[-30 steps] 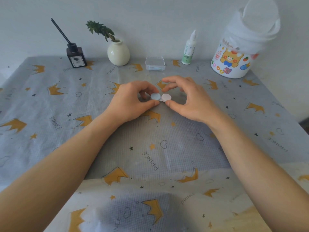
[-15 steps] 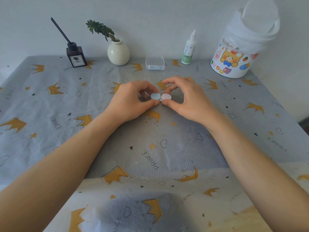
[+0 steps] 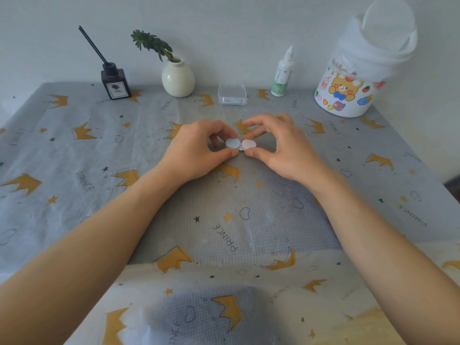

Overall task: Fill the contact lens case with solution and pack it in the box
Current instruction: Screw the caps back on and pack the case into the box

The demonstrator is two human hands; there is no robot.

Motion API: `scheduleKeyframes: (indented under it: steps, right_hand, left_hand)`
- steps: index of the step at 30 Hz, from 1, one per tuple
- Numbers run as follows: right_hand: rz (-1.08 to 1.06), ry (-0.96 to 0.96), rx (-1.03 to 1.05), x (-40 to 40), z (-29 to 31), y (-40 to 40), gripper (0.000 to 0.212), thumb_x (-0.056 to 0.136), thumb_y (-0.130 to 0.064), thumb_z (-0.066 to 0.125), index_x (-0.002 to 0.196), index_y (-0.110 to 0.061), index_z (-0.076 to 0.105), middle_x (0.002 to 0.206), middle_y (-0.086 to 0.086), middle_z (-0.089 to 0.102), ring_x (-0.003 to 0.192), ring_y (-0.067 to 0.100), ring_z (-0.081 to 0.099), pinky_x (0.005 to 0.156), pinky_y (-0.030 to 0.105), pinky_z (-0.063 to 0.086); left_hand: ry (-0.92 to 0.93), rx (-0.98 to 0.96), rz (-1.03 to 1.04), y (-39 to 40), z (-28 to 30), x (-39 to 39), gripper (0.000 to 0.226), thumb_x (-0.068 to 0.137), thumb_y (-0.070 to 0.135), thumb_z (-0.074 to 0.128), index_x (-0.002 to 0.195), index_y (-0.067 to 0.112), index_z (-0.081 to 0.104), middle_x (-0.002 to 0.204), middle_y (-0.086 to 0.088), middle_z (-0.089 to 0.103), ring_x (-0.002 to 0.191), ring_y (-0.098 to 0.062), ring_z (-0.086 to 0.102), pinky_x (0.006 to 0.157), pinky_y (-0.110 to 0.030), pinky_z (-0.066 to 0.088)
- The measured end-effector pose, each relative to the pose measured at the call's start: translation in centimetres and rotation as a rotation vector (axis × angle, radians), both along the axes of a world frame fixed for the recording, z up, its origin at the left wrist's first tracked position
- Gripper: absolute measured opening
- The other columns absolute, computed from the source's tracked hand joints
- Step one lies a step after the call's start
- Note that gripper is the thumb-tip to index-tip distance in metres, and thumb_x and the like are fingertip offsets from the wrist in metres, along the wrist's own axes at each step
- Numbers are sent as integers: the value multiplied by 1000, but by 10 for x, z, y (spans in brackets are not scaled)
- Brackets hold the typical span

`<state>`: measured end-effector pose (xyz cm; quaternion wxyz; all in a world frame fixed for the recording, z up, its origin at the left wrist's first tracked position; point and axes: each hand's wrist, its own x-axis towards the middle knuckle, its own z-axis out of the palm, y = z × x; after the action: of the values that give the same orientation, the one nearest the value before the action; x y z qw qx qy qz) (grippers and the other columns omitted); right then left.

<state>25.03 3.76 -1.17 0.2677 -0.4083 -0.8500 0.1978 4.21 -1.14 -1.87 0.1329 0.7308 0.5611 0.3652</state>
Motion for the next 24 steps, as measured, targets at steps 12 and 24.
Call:
scheduleKeyframes:
  steps: [12, 24]
  right_hand:
    - [-50, -8, -19, -7, 3, -8, 29, 82, -24, 79, 97, -28, 54, 95, -18, 53, 102, 4, 45, 77, -3, 31]
    - [-41, 25, 11, -5, 3, -10, 30, 82, -23, 79, 106, -27, 61, 93, -25, 51, 112, 6, 49, 84, -7, 25]
  left_hand:
    - [8, -2, 12, -2, 2, 1, 21, 79, 36, 78, 97, 30, 70, 82, 25, 62, 81, 3, 60, 67, -1, 39]
    - [36, -26, -4, -4, 1, 0, 21, 82, 34, 76, 102, 34, 70, 94, 17, 62, 84, -3, 58, 74, -19, 45]
